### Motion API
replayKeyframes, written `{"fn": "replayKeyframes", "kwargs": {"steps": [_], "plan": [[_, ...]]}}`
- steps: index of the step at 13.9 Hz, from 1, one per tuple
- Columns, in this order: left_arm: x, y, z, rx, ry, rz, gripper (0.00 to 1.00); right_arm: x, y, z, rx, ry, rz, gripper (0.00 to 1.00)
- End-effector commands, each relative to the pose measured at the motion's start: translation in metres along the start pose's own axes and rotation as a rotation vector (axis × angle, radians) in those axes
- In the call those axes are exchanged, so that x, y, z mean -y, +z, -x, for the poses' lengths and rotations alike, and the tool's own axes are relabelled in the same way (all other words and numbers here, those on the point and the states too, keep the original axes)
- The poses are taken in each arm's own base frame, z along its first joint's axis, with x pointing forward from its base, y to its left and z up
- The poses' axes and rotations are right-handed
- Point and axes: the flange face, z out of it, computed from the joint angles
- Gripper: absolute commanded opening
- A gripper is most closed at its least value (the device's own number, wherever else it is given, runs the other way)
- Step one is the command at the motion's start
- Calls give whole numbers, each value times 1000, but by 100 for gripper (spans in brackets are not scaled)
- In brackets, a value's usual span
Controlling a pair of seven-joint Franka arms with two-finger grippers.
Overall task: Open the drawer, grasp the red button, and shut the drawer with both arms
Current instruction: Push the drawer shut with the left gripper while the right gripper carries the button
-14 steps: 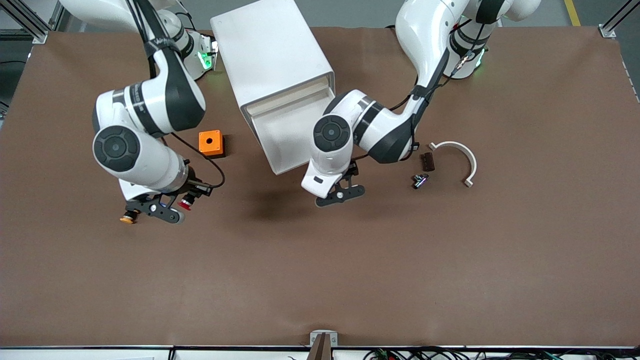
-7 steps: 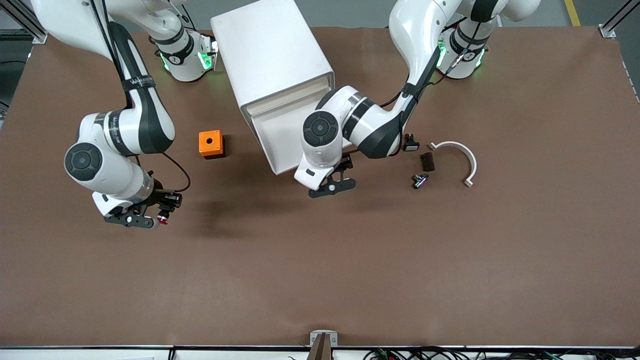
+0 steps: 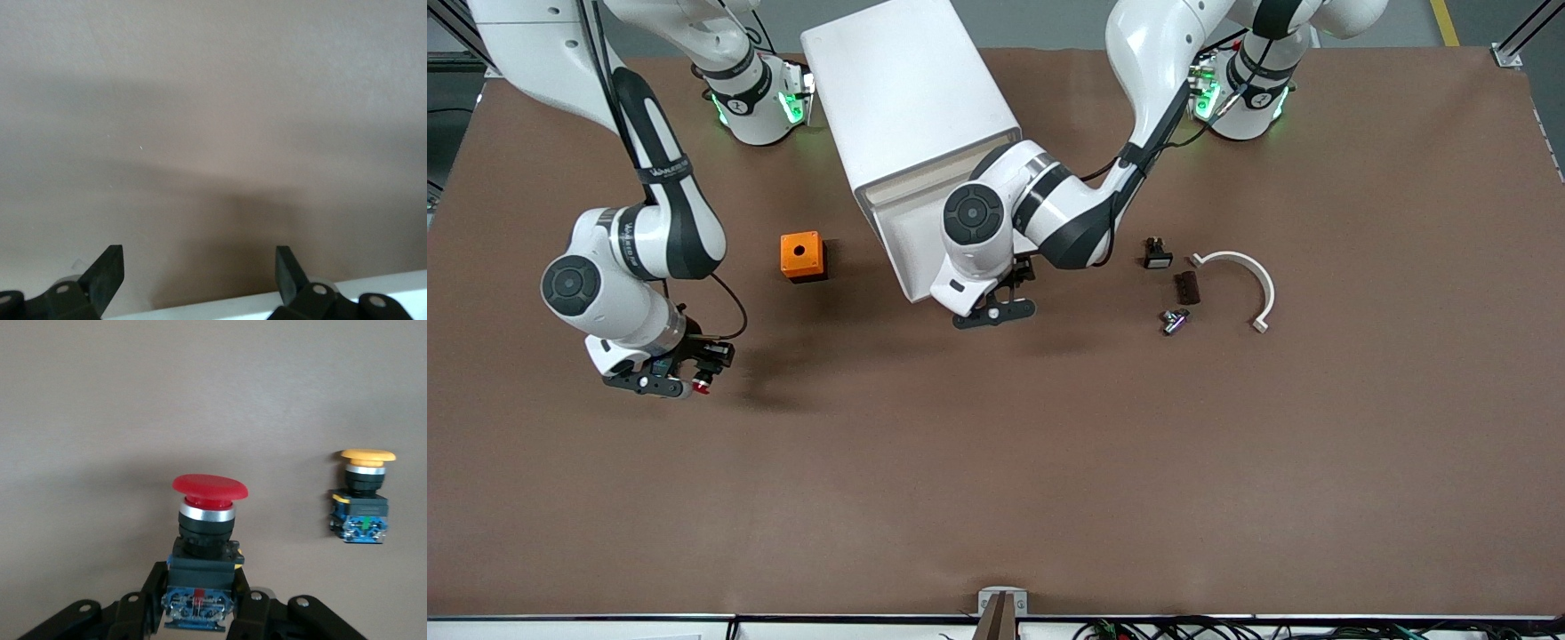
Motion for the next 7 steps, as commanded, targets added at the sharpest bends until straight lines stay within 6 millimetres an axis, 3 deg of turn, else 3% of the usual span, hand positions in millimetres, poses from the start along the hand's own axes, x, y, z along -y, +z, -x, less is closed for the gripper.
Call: {"fn": "replayKeyframes", "kwargs": {"steps": [1,7], "plan": [[-5,-1,19,28,22,7,100,-13,18,-3,-17,-5,11,0],[-28,5,58,117,57,51,100,-26,49,-9,-39,-32,19,0]]}}
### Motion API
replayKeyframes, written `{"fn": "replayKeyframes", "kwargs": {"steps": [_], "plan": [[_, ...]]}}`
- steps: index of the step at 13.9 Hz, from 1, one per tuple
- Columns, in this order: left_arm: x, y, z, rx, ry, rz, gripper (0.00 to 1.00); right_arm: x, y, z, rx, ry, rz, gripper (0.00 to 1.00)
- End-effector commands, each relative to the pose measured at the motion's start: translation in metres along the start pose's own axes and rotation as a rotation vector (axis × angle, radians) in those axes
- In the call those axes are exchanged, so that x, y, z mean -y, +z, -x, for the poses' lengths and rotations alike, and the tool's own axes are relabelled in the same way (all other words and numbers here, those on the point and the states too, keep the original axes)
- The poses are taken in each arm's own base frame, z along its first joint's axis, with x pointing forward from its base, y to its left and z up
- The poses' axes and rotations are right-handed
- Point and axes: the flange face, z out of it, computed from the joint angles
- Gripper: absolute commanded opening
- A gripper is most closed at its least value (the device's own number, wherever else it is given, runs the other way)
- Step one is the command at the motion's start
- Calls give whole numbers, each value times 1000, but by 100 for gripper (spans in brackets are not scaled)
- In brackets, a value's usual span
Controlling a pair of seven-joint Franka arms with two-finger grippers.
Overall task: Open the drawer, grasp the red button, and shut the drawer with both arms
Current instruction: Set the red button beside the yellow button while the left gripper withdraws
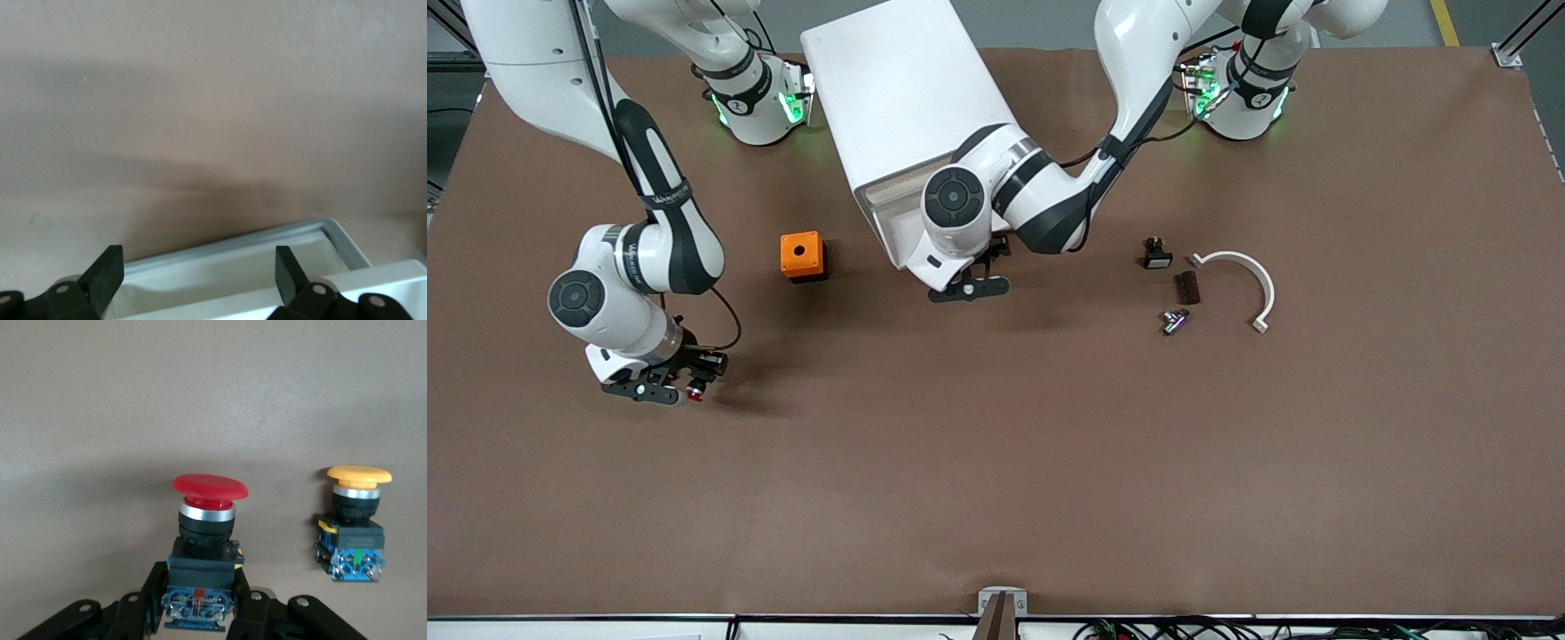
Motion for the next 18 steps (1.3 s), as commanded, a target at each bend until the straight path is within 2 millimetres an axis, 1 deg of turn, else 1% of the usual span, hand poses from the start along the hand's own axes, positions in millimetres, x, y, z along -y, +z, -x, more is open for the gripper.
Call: {"fn": "replayKeyframes", "kwargs": {"steps": [1,2,3,5,6,7,9,13,15,17,18], "plan": [[-5,0,17,21,16,4,100,-10,10,-1,-5,-33,3,0],[-5,6,20,27,21,-5,100,-10,12,-1,-1,-37,5,0],[-10,12,28,39,30,-8,100,-10,13,-1,-1,-38,5,0],[-13,16,36,83,19,13,100,-11,20,-2,8,-37,7,0],[-17,18,43,103,20,23,100,-12,19,-3,7,-35,7,0],[-18,20,45,113,20,25,100,-13,21,-3,8,-34,8,0],[-19,29,54,123,28,11,100,-12,25,-4,13,-34,9,0],[-23,30,62,159,22,31,100,-12,30,-4,20,-33,11,0],[-23,34,63,176,14,33,100,-13,30,-4,20,-30,11,0],[-22,32,61,177,9,36,100,-13,30,-5,19,-33,11,0],[-19,31,56,175,6,38,100,-12,28,-6,16,-41,11,45]]}}
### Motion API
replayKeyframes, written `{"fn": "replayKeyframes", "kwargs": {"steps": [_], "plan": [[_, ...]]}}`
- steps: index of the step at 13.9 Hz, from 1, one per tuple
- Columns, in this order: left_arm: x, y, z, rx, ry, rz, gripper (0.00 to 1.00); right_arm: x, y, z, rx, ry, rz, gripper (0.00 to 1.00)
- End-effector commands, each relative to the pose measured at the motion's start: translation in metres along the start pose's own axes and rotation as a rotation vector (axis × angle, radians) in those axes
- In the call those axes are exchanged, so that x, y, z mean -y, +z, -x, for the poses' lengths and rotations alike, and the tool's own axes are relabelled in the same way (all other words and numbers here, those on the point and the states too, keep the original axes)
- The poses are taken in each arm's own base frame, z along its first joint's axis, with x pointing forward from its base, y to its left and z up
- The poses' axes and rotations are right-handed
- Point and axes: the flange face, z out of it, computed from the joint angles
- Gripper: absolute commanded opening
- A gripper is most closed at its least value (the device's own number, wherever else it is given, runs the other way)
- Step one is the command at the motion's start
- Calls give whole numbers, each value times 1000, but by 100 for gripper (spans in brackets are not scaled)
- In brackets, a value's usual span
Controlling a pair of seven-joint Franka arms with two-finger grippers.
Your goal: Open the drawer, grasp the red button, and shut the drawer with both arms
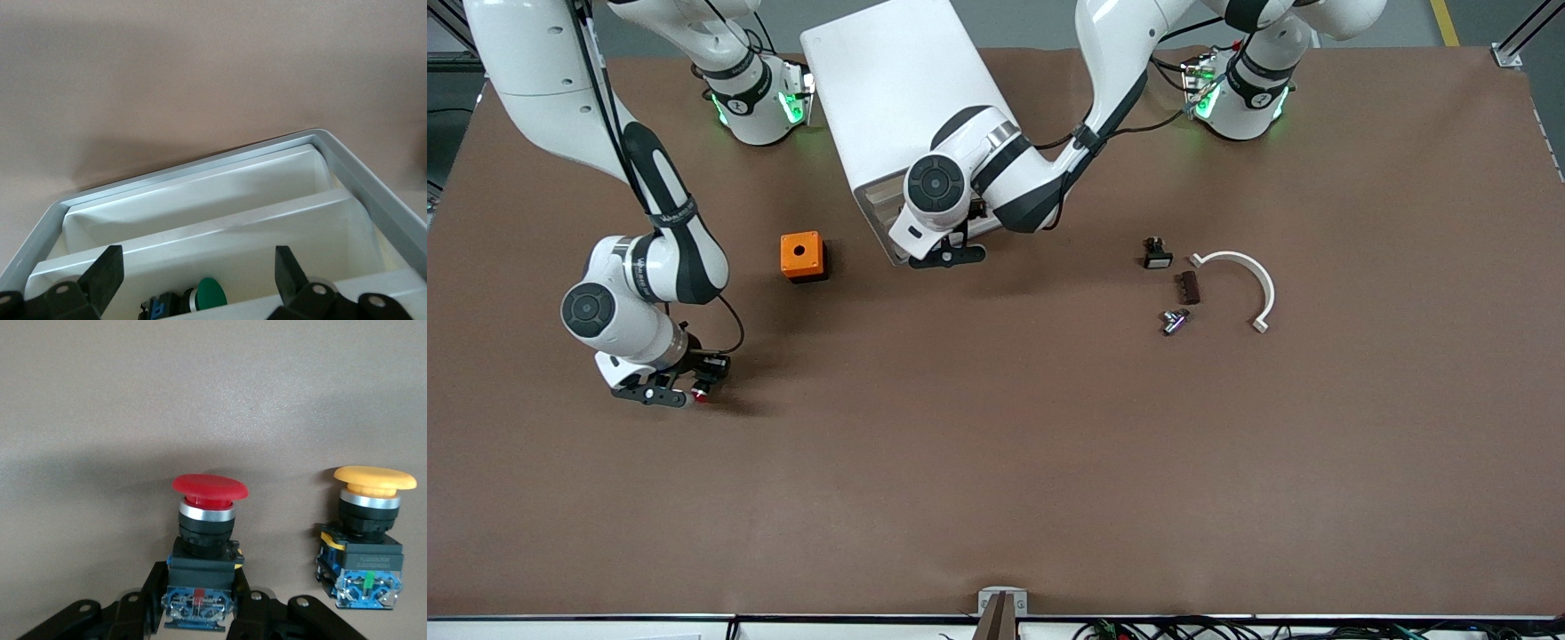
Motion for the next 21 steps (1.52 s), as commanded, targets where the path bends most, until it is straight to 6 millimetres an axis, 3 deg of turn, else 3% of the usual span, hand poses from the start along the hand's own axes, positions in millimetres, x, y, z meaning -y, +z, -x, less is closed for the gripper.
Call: {"fn": "replayKeyframes", "kwargs": {"steps": [1,3,5,6,8,10,12,14,16,21], "plan": [[4,-8,-3,18,-10,19,100,-3,-3,-8,-12,-28,0,99],[22,-30,-32,-2,-55,41,100,-2,-10,-13,-21,-29,-1,100],[49,-69,-68,-23,-113,93,100,-4,-25,-15,-2,-25,0,100],[68,-86,-91,-30,-158,115,100,-4,-44,-20,18,-25,0,100],[94,-120,-115,-51,-198,159,100,-3,-85,-20,96,-26,6,100],[138,-166,-145,-74,-272,212,100,0,-132,-17,140,-29,6,100],[185,-200,-166,-61,-334,219,100,2,-174,-5,144,-30,1,100],[235,-225,-178,-62,-376,141,100,-1,-215,9,158,-41,-4,100],[284,-246,-192,-127,-419,37,100,9,-253,22,184,-65,-2,100],[349,-282,-205,-117,-505,62,100,-2,-335,34,200,-117,3,100]]}}
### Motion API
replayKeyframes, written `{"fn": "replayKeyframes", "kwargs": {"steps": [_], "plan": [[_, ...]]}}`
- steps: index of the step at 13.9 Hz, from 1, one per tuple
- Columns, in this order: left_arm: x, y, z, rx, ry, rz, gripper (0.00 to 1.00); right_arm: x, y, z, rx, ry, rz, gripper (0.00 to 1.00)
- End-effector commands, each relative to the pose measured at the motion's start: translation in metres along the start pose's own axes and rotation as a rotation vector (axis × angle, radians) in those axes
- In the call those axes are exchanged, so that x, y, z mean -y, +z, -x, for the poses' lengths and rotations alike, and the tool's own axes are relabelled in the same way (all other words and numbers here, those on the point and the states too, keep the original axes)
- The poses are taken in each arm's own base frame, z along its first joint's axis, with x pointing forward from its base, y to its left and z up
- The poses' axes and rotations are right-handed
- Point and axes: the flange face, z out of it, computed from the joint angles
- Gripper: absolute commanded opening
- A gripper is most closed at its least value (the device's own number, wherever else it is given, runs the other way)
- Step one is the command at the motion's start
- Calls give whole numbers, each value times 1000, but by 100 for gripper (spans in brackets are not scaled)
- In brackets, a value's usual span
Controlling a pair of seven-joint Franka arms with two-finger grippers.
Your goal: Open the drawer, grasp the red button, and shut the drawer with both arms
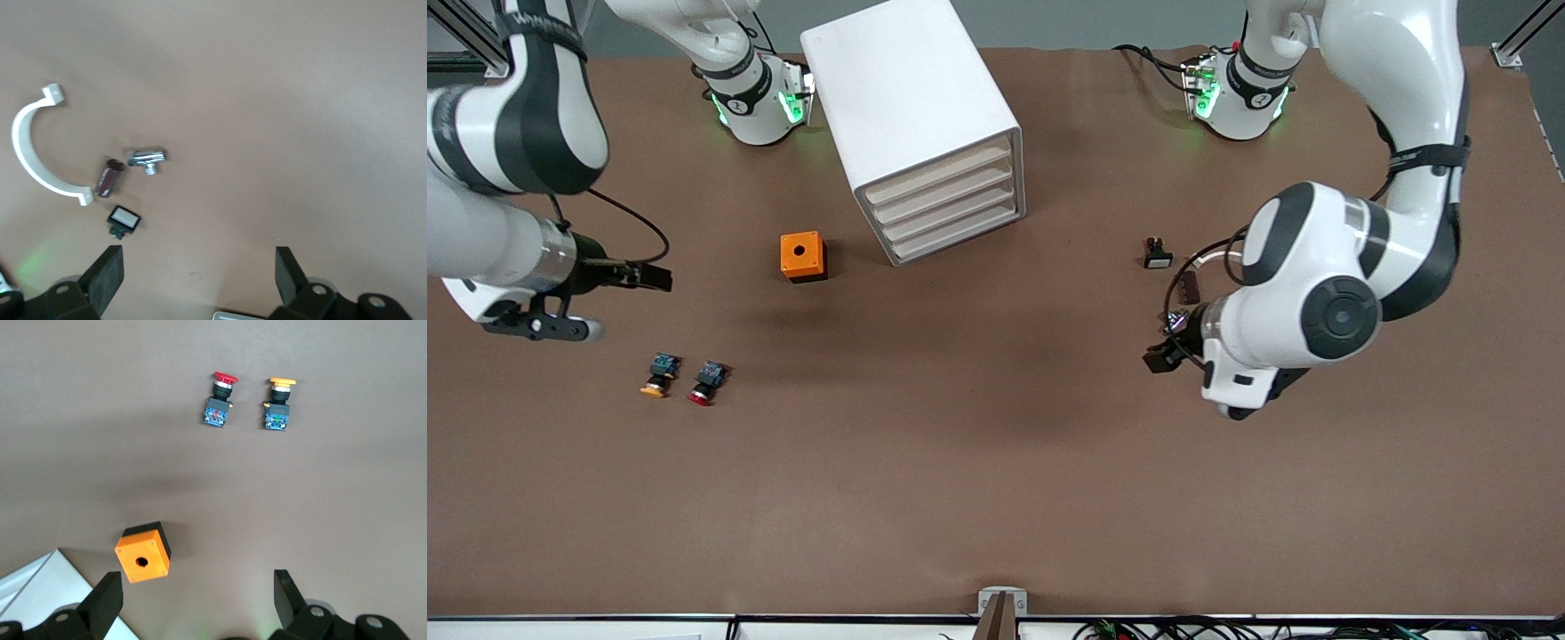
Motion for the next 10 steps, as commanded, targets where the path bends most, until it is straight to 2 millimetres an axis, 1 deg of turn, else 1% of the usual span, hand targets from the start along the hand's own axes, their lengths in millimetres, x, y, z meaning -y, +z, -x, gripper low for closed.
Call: {"fn": "replayKeyframes", "kwargs": {"steps": [1,3,4,5,6,7,8,9,10], "plan": [[20,-16,-8,2,-20,5,100,-16,-38,11,-28,-71,9,100],[36,-26,-28,4,-5,23,100,-42,-51,18,-53,-119,0,100],[47,-34,-33,-1,60,23,100,-52,-56,21,-63,-127,-3,100],[62,-49,-31,-2,165,9,100,-60,-60,23,-72,-123,-4,100],[79,-55,-33,11,256,-30,100,-66,-64,23,-81,-111,-6,100],[102,-71,-39,-1,323,-67,100,-72,-63,21,-78,-99,-8,100],[121,-86,-43,-7,385,-66,100,-81,-61,21,-74,-85,-11,100],[138,-97,-47,-1,427,-64,100,-88,-60,22,-65,-72,-14,100],[155,-105,-51,4,443,-59,100,-91,-60,23,-57,-67,-16,100]]}}
